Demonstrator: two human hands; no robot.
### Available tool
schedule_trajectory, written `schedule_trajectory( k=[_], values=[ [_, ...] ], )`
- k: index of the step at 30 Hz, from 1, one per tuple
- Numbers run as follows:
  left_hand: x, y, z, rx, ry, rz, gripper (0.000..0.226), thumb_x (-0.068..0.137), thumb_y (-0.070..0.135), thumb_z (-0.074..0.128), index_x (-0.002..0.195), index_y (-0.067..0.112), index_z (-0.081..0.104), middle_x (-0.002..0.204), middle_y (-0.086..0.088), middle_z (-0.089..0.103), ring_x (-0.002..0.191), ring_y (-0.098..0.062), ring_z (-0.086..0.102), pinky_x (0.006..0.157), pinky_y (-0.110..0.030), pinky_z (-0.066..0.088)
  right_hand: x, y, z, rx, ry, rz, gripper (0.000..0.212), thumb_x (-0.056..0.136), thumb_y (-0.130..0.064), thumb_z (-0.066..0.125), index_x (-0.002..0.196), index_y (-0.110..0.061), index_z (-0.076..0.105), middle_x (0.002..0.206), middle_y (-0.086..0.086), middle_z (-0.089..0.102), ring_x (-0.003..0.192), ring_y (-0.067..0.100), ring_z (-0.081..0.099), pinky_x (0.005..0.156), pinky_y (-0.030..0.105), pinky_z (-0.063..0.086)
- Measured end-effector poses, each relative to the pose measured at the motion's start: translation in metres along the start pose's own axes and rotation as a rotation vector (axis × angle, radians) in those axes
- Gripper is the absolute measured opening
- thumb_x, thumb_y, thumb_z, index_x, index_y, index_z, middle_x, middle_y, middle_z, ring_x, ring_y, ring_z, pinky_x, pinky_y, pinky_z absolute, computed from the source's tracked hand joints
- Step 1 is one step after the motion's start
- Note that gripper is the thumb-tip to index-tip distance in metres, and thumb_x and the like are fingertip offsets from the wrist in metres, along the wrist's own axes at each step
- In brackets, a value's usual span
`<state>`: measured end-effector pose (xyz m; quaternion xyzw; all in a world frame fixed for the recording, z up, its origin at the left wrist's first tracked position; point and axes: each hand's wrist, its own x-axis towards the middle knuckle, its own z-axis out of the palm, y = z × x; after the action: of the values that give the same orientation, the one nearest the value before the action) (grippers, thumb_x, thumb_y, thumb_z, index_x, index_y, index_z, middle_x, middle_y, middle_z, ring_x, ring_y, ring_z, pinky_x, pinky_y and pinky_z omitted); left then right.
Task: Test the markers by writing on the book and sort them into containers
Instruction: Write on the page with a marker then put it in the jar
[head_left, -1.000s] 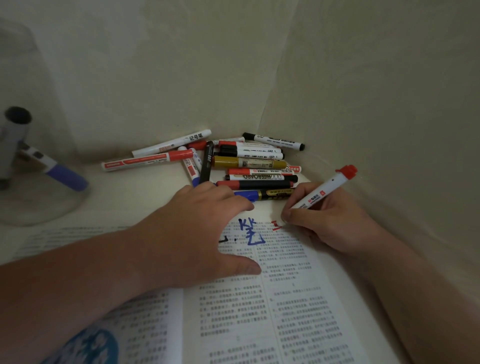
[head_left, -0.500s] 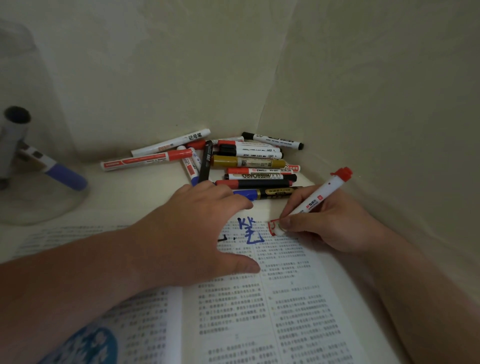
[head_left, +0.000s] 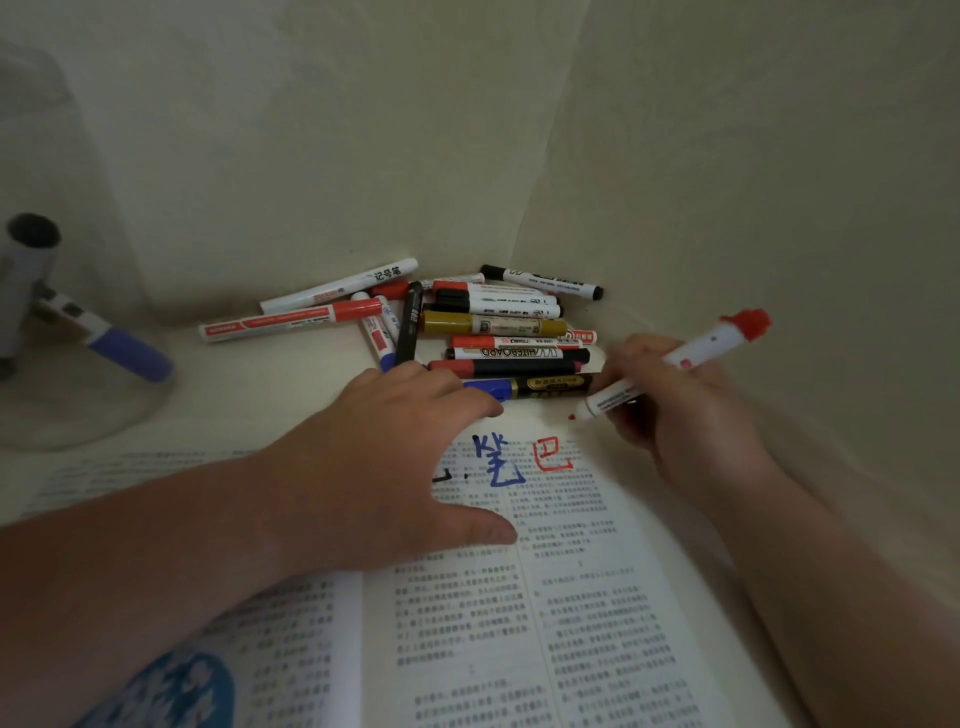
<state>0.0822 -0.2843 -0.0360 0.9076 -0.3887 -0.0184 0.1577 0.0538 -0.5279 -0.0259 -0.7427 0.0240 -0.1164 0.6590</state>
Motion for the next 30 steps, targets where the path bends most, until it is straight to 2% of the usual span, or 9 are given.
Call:
schedule_trajectory(
  k=[3,5,7,9,11,14,20,27,30],
  values=[
    [0.0,0.001,-0.002,-0.011,-0.012,-0.003,0.093,0.068,0.092,0.046,0.147,0.048,0.023,0.136,0.031,0.032,0.118,0.007,0.024,0.098,-0.021,0.021,0.002,-0.005,0.003,0.244,0.0,-0.013,0.039,0.089,-0.035,0.051,0.065,-0.005,0.06,0.067,0.011,0.056,0.063,0.019,0.05,0.059,0.027,0.041],
    [0.0,0.0,-0.001,-0.017,-0.003,-0.001,0.094,0.067,0.091,0.047,0.147,0.047,0.025,0.136,0.03,0.033,0.119,0.006,0.026,0.1,-0.022,0.022,0.003,-0.008,0.01,0.444,-0.013,-0.03,0.018,0.092,-0.019,0.054,0.08,-0.005,0.055,0.071,0.012,0.056,0.069,0.022,0.054,0.068,0.032,0.048],
    [0.0,0.0,-0.001,-0.019,0.008,0.002,0.094,0.067,0.092,0.048,0.147,0.046,0.026,0.135,0.03,0.034,0.118,0.006,0.026,0.099,-0.022,0.022,0.002,-0.011,0.013,0.611,-0.054,0.0,0.005,0.095,-0.013,0.051,0.091,-0.012,0.054,0.061,0.007,0.048,0.054,0.018,0.048,0.053,0.028,0.045],
    [0.0,-0.001,0.0,-0.018,0.011,0.0,0.095,0.066,0.092,0.047,0.146,0.047,0.025,0.135,0.031,0.033,0.116,0.007,0.025,0.098,-0.021,0.021,0.0,-0.013,0.01,0.761,-0.181,0.092,0.029,0.1,-0.041,0.047,0.086,-0.016,0.054,0.052,-0.001,0.03,0.045,0.011,0.029,0.044,0.024,0.025],
    [0.001,-0.001,0.001,-0.015,0.008,-0.003,0.096,0.066,0.093,0.047,0.146,0.047,0.024,0.137,0.032,0.032,0.116,0.008,0.024,0.097,-0.021,0.02,-0.002,-0.015,0.004,0.853,-0.291,0.203,0.065,0.086,-0.077,0.041,0.07,-0.014,0.046,0.053,-0.002,0.019,0.046,0.012,0.019,0.048,0.027,0.013],
    [0.002,-0.001,0.001,-0.015,0.016,0.002,0.097,0.066,0.093,0.047,0.147,0.046,0.025,0.139,0.031,0.033,0.114,0.009,0.023,0.097,-0.021,0.02,-0.003,-0.014,-0.002,0.895,-0.332,0.243,0.078,0.079,-0.089,0.033,0.055,-0.015,0.029,0.049,-0.001,0.016,0.045,0.014,0.015,0.049,0.029,0.009],
    [0.002,-0.001,0.001,-0.023,0.018,0.012,0.097,0.065,0.093,0.046,0.147,0.046,0.026,0.138,0.03,0.034,0.11,0.011,0.021,0.098,-0.022,0.021,-0.004,-0.016,-0.004,0.898,-0.383,0.221,0.07,0.085,-0.074,0.014,0.05,-0.015,0.023,0.044,0.0,0.015,0.042,0.016,0.012,0.047,0.029,0.01],
    [0.0,-0.001,0.0,-0.033,0.026,0.012,0.096,0.066,0.092,0.048,0.147,0.046,0.025,0.138,0.032,0.032,0.118,0.009,0.024,0.099,-0.021,0.019,-0.004,-0.014,0.004,0.882,-0.351,0.257,0.078,0.078,-0.09,0.037,0.057,-0.015,0.029,0.05,-0.002,0.015,0.045,0.012,0.013,0.046,0.028,0.009],
    [0.0,-0.001,0.0,-0.036,0.038,0.01,0.095,0.066,0.091,0.05,0.147,0.046,0.025,0.138,0.032,0.033,0.119,0.008,0.025,0.099,-0.02,0.02,-0.002,-0.011,0.006,0.898,-0.312,0.26,0.067,0.09,-0.077,0.039,0.068,-0.014,0.032,0.054,-0.001,0.021,0.047,0.012,0.019,0.046,0.027,0.018]
  ],
)
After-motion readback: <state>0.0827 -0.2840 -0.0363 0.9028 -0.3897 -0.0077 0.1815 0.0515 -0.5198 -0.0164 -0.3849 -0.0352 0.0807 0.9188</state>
